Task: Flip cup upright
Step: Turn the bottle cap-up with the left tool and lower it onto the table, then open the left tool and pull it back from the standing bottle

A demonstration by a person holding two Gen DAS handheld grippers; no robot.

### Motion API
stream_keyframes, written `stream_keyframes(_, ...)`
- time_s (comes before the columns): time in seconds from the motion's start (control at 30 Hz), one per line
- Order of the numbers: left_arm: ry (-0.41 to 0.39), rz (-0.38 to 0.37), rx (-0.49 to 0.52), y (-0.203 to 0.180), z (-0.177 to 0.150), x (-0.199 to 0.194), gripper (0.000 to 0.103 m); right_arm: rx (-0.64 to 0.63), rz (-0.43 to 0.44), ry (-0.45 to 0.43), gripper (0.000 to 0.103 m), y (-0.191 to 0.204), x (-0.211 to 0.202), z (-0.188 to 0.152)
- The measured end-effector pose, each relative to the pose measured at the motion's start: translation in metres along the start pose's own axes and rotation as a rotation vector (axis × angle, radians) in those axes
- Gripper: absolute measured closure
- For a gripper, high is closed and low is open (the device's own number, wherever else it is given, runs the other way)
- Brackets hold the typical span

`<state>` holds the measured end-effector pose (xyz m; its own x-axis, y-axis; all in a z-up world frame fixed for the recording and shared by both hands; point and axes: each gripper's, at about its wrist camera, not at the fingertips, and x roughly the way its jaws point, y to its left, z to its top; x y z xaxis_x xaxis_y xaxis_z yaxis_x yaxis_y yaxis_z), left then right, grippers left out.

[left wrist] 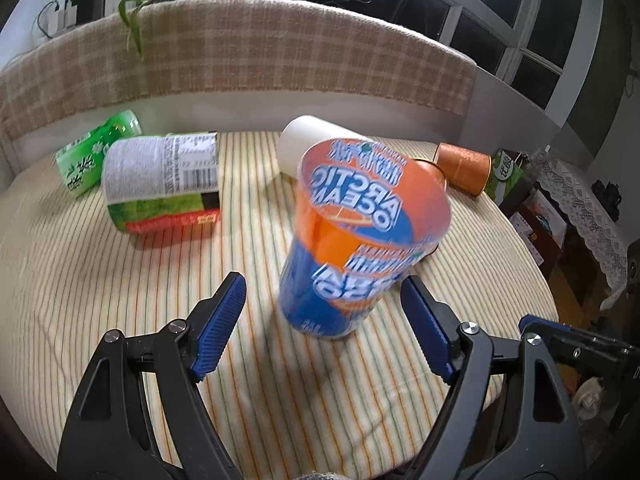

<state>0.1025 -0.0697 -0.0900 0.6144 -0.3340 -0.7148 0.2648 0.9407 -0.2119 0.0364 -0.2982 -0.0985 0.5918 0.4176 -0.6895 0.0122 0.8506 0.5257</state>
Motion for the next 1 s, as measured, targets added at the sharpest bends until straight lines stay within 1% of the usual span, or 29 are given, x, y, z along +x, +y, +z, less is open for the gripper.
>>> stream_keyframes(0.17,-0.006,0.011,-0.019,0.009,-0.008,-0.008,0.021,-0.051,-0.03,-0.027,0.022,0.01,-0.001,0.002)
stream_keyframes(0.33,-0.053,0.039,-0.048,0.019,-0.012,-0.026,0.021,-0.124,-0.064,-0.075,0.022,0.025,-0.006,0.004)
stream_keyframes(0.5,-0.159,0.105,-0.052,0.021,-0.012,-0.057,0.021,-0.226,-0.119,-0.15,0.022,0.043,-0.013,0.004)
stream_keyframes(0.6,-0.24,0.151,-0.037,0.017,-0.01,-0.079,0.021,-0.285,-0.152,-0.212,0.017,0.055,-0.018,0.003)
stream_keyframes(0.67,-0.274,0.167,-0.033,0.015,-0.01,-0.09,0.021,-0.319,-0.171,-0.244,0.017,0.062,-0.021,0.001)
stream_keyframes(0.7,-0.29,0.175,-0.034,0.015,-0.009,-0.095,0.021,-0.335,-0.178,-0.26,0.015,0.065,-0.022,0.001)
stream_keyframes(0.73,-0.309,0.183,-0.035,0.015,-0.009,-0.101,0.019,-0.348,-0.184,-0.276,0.011,0.068,-0.024,0.0)
stream_keyframes(0.77,-0.321,0.189,-0.036,0.016,-0.009,-0.105,0.015,-0.356,-0.188,-0.289,0.01,0.071,-0.025,-0.001)
stream_keyframes(0.8,-0.338,0.196,-0.038,0.016,-0.009,-0.11,0.007,-0.364,-0.193,-0.301,0.01,0.073,-0.026,-0.001)
stream_keyframes(0.83,-0.361,0.203,-0.042,0.016,-0.01,-0.115,0.002,-0.373,-0.201,-0.314,0.009,0.075,-0.027,-0.002)
stream_keyframes(0.87,-0.384,0.214,-0.047,0.016,-0.011,-0.12,0.002,-0.378,-0.204,-0.321,0.008,0.077,-0.027,-0.002)
stream_keyframes(0.9,-0.395,0.22,-0.05,0.016,-0.012,-0.122,0.002,-0.382,-0.206,-0.335,0.003,0.078,-0.028,-0.003)
stream_keyframes(0.93,-0.407,0.227,-0.053,0.016,-0.012,-0.125,0.002,-0.383,-0.207,-0.351,0.0,0.08,-0.03,-0.004)
stream_keyframes(1.0,-0.41,0.23,-0.053,0.017,-0.012,-0.128,0.001,-0.382,-0.216,-0.373,0.0,0.081,-0.032,-0.004)
